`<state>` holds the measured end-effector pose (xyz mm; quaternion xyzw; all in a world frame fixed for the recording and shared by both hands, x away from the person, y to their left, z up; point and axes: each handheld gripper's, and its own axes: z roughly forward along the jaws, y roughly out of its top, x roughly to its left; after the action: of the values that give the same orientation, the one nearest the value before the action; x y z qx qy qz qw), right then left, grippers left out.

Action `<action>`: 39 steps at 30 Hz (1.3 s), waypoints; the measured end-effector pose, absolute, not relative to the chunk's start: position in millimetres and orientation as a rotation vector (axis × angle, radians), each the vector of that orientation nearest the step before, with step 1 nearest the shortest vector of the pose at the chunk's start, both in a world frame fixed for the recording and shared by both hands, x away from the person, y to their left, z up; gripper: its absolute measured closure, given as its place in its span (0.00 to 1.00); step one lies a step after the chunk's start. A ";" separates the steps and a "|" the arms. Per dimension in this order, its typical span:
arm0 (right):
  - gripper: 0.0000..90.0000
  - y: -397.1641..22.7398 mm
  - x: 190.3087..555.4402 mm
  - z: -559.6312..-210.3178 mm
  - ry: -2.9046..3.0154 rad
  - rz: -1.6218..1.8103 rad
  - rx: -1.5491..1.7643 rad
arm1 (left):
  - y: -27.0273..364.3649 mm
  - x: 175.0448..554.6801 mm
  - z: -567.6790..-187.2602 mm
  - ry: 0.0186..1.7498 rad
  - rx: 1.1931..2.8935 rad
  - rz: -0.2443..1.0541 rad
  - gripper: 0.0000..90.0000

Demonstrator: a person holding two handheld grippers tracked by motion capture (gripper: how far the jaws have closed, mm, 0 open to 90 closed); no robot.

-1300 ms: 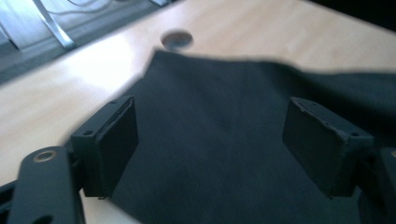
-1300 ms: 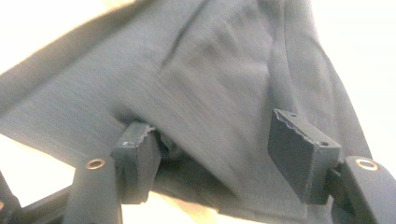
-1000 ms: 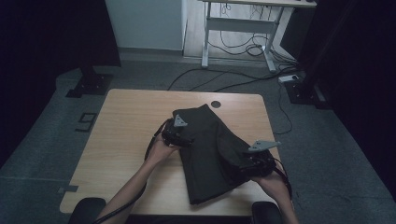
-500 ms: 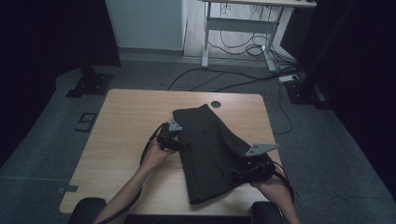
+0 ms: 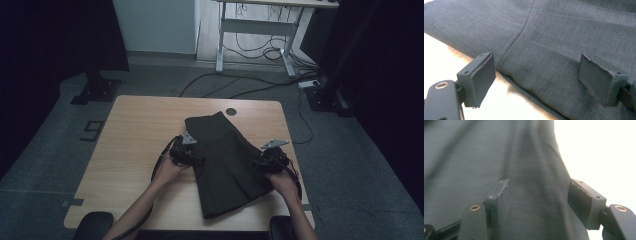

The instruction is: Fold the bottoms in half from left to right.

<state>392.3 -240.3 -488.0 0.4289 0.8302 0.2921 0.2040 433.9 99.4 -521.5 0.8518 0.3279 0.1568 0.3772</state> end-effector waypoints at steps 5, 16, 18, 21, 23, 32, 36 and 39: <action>0.37 -258.3 413.0 -509.8 2.254 0.730 1.312 | 94.4 421.4 -522.3 0.830 2.173 0.351 0.15; 0.34 -281.6 413.7 -534.5 2.226 0.748 1.422 | 80.7 399.0 -542.9 0.823 2.238 0.354 0.10; 0.35 -281.0 412.0 -535.0 2.236 0.750 1.420 | 83.0 400.2 -544.5 0.840 2.225 0.338 0.10; 0.37 -276.9 404.0 -534.0 2.252 0.746 1.410 | 86.3 402.5 -544.7 0.850 2.233 0.337 0.10; 0.38 -272.2 396.8 -533.1 2.269 0.729 1.381 | 90.4 405.0 -543.7 0.863 2.249 0.350 0.08; 0.39 -231.3 355.4 -529.7 2.409 0.714 1.198 | 123.2 412.2 -538.6 0.940 2.274 0.424 0.07; 0.35 -211.8 344.4 -530.4 2.466 0.747 1.138 | 137.9 414.1 -541.2 1.012 2.222 0.417 0.07; 0.34 -208.2 346.4 -527.0 2.494 0.711 1.096 | 141.8 412.8 -539.4 1.006 2.208 0.400 0.08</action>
<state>346.4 -208.2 -527.0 0.3840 0.8741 0.2493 0.1622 412.8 141.8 -539.4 0.8460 0.3857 0.1534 0.3348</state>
